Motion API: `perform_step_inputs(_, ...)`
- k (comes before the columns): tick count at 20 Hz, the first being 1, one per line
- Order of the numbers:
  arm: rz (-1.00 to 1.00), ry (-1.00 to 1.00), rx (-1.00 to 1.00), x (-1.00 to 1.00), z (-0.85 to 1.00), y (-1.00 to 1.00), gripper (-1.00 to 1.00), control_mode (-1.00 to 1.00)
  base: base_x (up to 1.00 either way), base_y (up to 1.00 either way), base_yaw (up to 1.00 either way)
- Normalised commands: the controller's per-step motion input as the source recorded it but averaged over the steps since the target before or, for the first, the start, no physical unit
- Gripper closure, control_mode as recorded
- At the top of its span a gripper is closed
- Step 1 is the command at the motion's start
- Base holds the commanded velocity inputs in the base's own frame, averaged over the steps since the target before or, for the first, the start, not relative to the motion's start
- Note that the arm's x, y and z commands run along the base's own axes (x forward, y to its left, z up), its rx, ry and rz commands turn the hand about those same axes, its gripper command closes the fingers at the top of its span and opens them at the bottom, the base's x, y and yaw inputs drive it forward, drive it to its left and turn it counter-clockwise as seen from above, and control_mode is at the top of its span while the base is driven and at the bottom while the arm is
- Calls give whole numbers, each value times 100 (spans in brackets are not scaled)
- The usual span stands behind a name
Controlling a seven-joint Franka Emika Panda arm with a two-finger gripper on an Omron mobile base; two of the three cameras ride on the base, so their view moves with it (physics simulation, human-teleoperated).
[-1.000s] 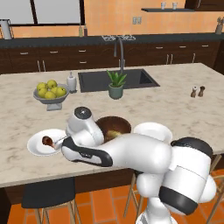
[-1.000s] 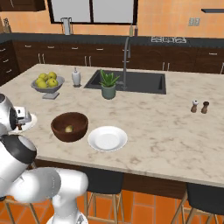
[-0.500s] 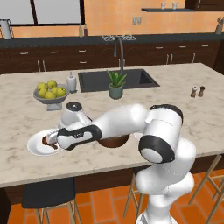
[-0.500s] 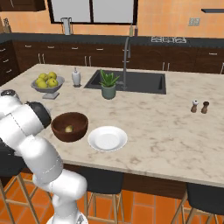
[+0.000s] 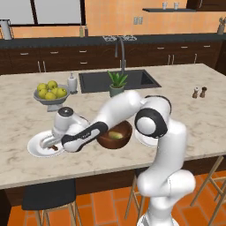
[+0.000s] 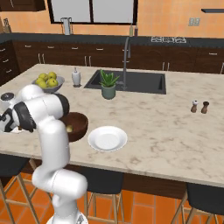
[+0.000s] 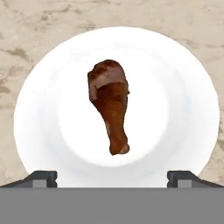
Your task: Pick the chicken drumstick and cucumber from their plates and place them in the bowl. Then put the bowl in the fridge.
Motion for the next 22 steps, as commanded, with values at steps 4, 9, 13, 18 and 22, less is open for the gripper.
perform_step_inputs(4,0,9,-6,10,-14,19,-100,-100,0,0,0)
perform_step_inputs(9,0,10,-7,27,-14,0,-100,-100,0,0,0)
perform_step_inputs(13,0,9,-6,40,-15,0,-100,-100,0,0,0)
perform_step_inputs(18,0,7,-6,30,-21,0,-100,-100,0,0,0)
perform_step_inputs(22,0,3,-6,10,-32,0,-100,-100,0,0,0)
